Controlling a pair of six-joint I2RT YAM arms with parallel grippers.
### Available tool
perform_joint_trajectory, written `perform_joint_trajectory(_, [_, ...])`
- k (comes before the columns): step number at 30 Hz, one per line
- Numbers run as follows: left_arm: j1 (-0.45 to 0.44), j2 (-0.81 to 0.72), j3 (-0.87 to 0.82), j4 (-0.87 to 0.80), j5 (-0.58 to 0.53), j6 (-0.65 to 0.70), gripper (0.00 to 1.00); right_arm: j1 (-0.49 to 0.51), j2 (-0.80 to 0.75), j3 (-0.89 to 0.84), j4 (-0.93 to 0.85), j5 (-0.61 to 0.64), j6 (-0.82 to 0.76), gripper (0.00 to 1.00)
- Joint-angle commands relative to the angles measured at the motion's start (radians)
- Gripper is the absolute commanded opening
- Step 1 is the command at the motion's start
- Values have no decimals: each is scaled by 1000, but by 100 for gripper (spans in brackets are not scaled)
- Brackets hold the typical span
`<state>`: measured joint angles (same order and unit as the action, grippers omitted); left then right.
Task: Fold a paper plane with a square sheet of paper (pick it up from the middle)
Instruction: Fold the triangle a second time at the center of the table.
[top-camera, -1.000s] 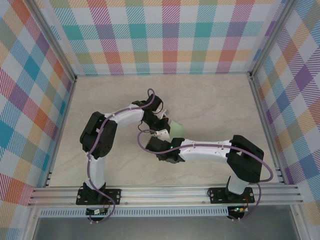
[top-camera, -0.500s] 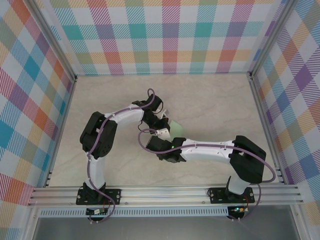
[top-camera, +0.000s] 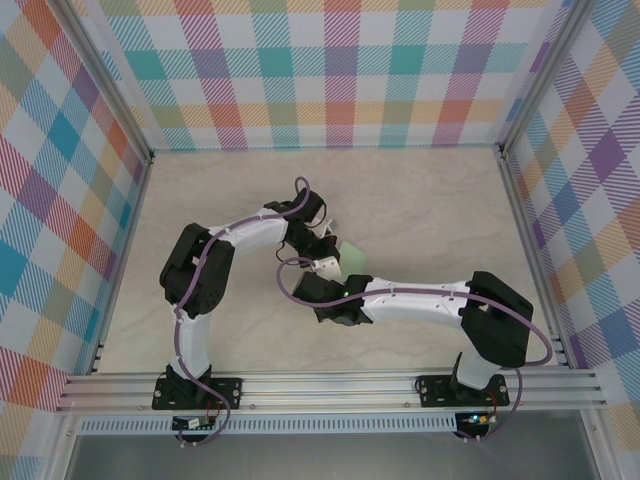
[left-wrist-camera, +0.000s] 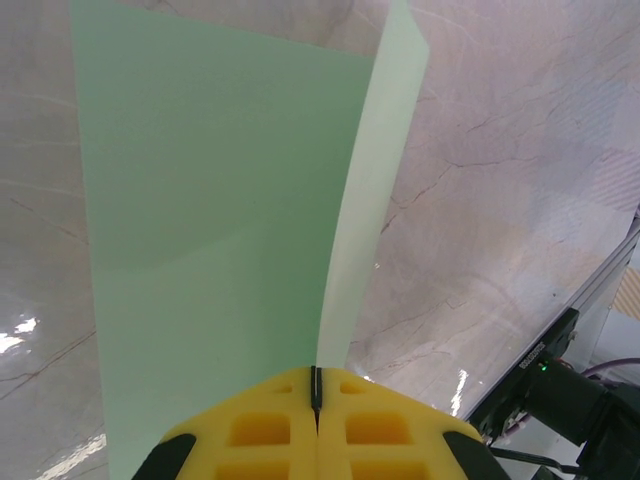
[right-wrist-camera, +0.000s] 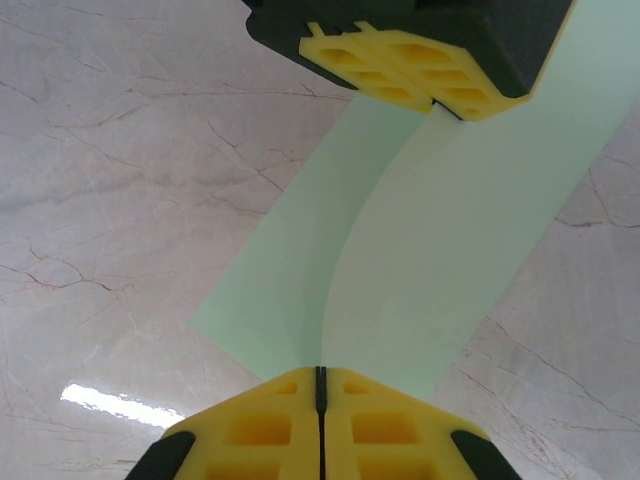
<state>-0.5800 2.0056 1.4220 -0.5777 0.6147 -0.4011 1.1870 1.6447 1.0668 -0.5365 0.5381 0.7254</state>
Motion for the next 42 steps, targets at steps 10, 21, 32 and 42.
perform_joint_trajectory(10, [27,-171,-74,-21,-252,-99,45,-93,-111,-146,193,-239,-33,2])
perform_joint_trajectory(21, [39,-338,-259,97,-276,-198,59,-292,-188,-270,333,-571,-98,5])
perform_joint_trajectory(32, [19,-354,-336,170,-187,-223,46,-440,-159,-323,382,-757,-170,7])
perform_joint_trajectory(42, [-16,-346,-366,217,-177,-255,39,-494,-120,-297,333,-757,-239,7])
